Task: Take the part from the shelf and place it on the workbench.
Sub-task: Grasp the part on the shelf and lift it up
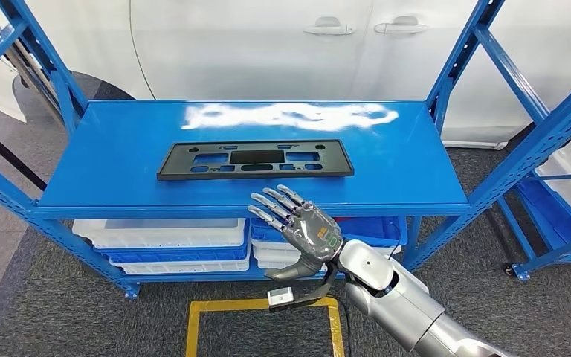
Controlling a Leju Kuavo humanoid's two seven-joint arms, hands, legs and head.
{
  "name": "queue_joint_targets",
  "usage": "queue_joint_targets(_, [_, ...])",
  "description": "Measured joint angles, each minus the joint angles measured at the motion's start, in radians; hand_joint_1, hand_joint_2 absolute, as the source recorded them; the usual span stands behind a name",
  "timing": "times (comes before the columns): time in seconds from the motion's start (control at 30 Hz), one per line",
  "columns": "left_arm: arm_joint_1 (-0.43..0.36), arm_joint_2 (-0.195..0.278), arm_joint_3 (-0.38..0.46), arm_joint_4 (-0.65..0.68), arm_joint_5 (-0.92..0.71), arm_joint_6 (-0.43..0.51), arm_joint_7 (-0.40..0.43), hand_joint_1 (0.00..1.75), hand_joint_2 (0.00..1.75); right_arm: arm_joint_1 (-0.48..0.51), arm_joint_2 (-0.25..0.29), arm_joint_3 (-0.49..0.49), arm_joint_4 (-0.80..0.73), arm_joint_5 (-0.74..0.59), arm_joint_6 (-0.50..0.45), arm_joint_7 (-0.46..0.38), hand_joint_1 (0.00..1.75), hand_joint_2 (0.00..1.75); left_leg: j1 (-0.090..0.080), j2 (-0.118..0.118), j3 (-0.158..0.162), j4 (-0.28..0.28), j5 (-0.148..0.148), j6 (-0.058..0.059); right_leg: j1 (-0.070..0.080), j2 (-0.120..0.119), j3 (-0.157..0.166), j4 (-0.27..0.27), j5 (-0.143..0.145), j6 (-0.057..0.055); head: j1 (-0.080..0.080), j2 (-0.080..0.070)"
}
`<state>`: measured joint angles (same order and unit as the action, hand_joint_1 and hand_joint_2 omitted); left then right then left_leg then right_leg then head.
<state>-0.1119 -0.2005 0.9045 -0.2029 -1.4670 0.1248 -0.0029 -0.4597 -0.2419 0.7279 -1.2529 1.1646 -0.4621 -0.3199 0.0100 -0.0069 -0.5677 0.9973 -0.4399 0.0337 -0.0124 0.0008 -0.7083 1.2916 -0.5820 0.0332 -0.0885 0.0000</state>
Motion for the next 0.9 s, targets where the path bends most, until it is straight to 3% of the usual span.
queue_joint_targets(0.03, [0.001, 0.000, 0.000, 0.000, 0.000, 0.000, 0.000, 0.00, 0.00, 0.001, 0.000, 0.000, 0.000, 0.000, 0.000, 0.000, 0.00, 0.00, 0.000, -0.001, 0.006, 0.000, -0.005, -0.001, -0.001, 0.000, -0.013, 0.003, 0.021, 0.000, 0.000, 0.000])
queue_joint_targets(0.07, [0.001, 0.000, 0.000, 0.000, 0.001, 0.000, 0.000, 0.00, 0.00, 0.001, 0.000, 0.000, 0.001, 0.000, 0.001, -0.001, 0.00, 0.00, 0.000, -0.003, 0.014, 0.000, -0.010, -0.002, -0.001, 0.000, -0.007, -0.033, 0.061, -0.001, 0.000, 0.000])
queue_joint_targets(0.13, [0.002, 0.000, 0.000, 0.000, 0.002, 0.000, 0.001, 0.00, 0.00, -0.001, 0.000, 0.000, 0.001, 0.000, 0.001, -0.002, 0.00, 0.00, -0.001, -0.005, 0.030, 0.000, -0.023, -0.008, -0.001, 0.000, 0.048, -0.175, 0.152, -0.009, 0.000, 0.000])
queue_joint_targets(0.2, [0.001, -0.001, 0.000, 0.000, 0.003, 0.000, 0.000, 0.00, 0.00, -0.004, 0.000, 0.001, 0.002, -0.002, 0.001, -0.005, 0.00, 0.00, -0.003, -0.004, 0.036, 0.001, -0.033, -0.018, 0.005, 0.000, 0.085, -0.270, 0.183, -0.018, 0.000, 0.000])
queue_joint_targets(0.3, [-0.002, -0.001, 0.000, 0.000, 0.003, 0.001, 0.001, 0.00, 0.00, -0.006, 0.001, 0.001, 0.003, -0.002, 0.001, -0.007, 0.00, 0.00, -0.004, -0.003, 0.038, -0.001, -0.042, -0.034, 0.007, 0.003, 0.091, -0.285, 0.170, -0.034, 0.000, 0.000])
queue_joint_targets(0.37, [-0.002, -0.001, 0.000, 0.000, 0.003, 0.001, 0.000, 0.00, 0.00, -0.008, 0.000, 0.000, 0.002, -0.002, 0.000, -0.007, 0.00, 0.00, -0.004, -0.001, 0.027, 0.038, -0.066, -0.044, 0.003, 0.002, 0.103, -0.291, 0.165, -0.047, 0.000, 0.000])
queue_joint_targets(0.4, [-0.002, 0.000, 0.000, 0.000, 0.003, 0.001, 0.000, 0.00, 0.00, -0.009, 0.000, 0.000, 0.002, -0.003, 0.000, -0.007, 0.00, 0.00, -0.003, 0.000, 0.002, 0.089, -0.090, -0.048, 0.001, 0.002, 0.109, -0.294, 0.162, -0.052, 0.000, 0.000])
queue_joint_targets(0.47, [0.000, 0.000, 0.000, 0.000, 0.003, 0.001, 0.000, 0.00, 0.00, -0.010, 0.001, 0.001, 0.003, -0.003, 0.000, -0.007, 0.00, 0.00, -0.001, 0.000, -0.078, 0.230, -0.140, -0.054, 0.005, 0.001, 0.116, -0.294, 0.154, -0.060, 0.000, 0.000])
queue_joint_targets(0.5, [0.001, 0.000, 0.000, 0.000, 0.003, 0.001, 0.000, 0.00, 0.00, -0.009, 0.002, 0.002, 0.004, -0.003, 0.000, -0.008, 0.00, 0.00, 0.000, 0.000, -0.114, 0.282, -0.148, -0.055, 0.007, 0.001, 0.120, -0.293, 0.150, -0.061, 0.000, 0.000])
queue_joint_targets(0.53, [0.002, 0.000, 0.000, 0.000, 0.003, 0.001, 0.000, 0.00, 0.00, -0.009, 0.002, 0.002, 0.005, -0.003, 0.000, -0.008, 0.00, 0.00, 0.000, 0.000, -0.133, 0.300, -0.138, -0.055, 0.009, 0.002, 0.125, -0.293, 0.146, -0.062, 0.000, 0.000])
queue_joint_targets(0.57, [0.003, 0.000, 0.000, 0.000, 0.003, 0.001, 0.000, 0.00, 0.00, -0.008, 0.002, 0.003, 0.006, -0.003, 0.000, -0.009, 0.00, 0.00, 0.000, 0.000, -0.132, 0.276, -0.106, -0.052, 0.010, 0.002, 0.131, -0.293, 0.141, -0.062, 0.000, 0.000])
queue_joint_targets(0.63, [0.003, 0.000, 0.000, 0.000, 0.003, 0.001, 0.000, 0.00, 0.00, -0.008, 0.002, 0.004, 0.007, -0.003, 0.000, -0.009, 0.00, 0.00, -0.003, 0.000, -0.085, 0.142, -0.018, -0.040, 0.013, 0.003, 0.148, -0.293, 0.130, -0.060, 0.000, 0.000])
queue_joint_targets(0.67, [0.002, 0.001, 0.000, 0.000, 0.003, 0.001, 0.000, 0.00, 0.00, -0.008, 0.002, 0.004, 0.007, -0.003, -0.001, -0.010, 0.00, 0.00, -0.005, 0.001, -0.058, 0.076, 0.012, -0.033, 0.016, 0.003, 0.152, -0.291, 0.125, -0.057, 0.000, 0.000])
queue_joint_targets(0.73, [0.001, 0.001, 0.000, 0.000, 0.003, 0.001, 0.000, 0.00, 0.00, -0.005, 0.002, 0.005, 0.007, -0.003, -0.003, -0.010, 0.00, 0.00, -0.012, 0.001, -0.035, 0.017, 0.025, -0.024, 0.016, 0.004, 0.151, -0.289, 0.119, -0.049, 0.000, 0.000])
queue_joint_targets(0.83, [0.002, 0.000, 0.000, 0.000, 0.003, 0.001, 0.000, 0.00, 0.00, -0.001, 0.002, 0.007, 0.005, -0.002, -0.004, -0.012, 0.00, 0.00, -0.009, 0.000, -0.027, 0.001, 0.022, -0.014, 0.014, 0.003, 0.150, -0.286, 0.110, -0.031, 0.000, 0.000])
queue_joint_targets(0.9, [0.000, -0.002, 0.000, 0.000, 0.003, 0.000, 0.000, 0.00, 0.00, 0.000, 0.002, 0.008, 0.003, -0.001, -0.004, -0.013, 0.00, 0.00, -0.003, 0.001, -0.013, -0.011, 0.021, -0.006, 0.013, 0.002, 0.123, -0.223, 0.076, -0.020, 0.000, 0.000])
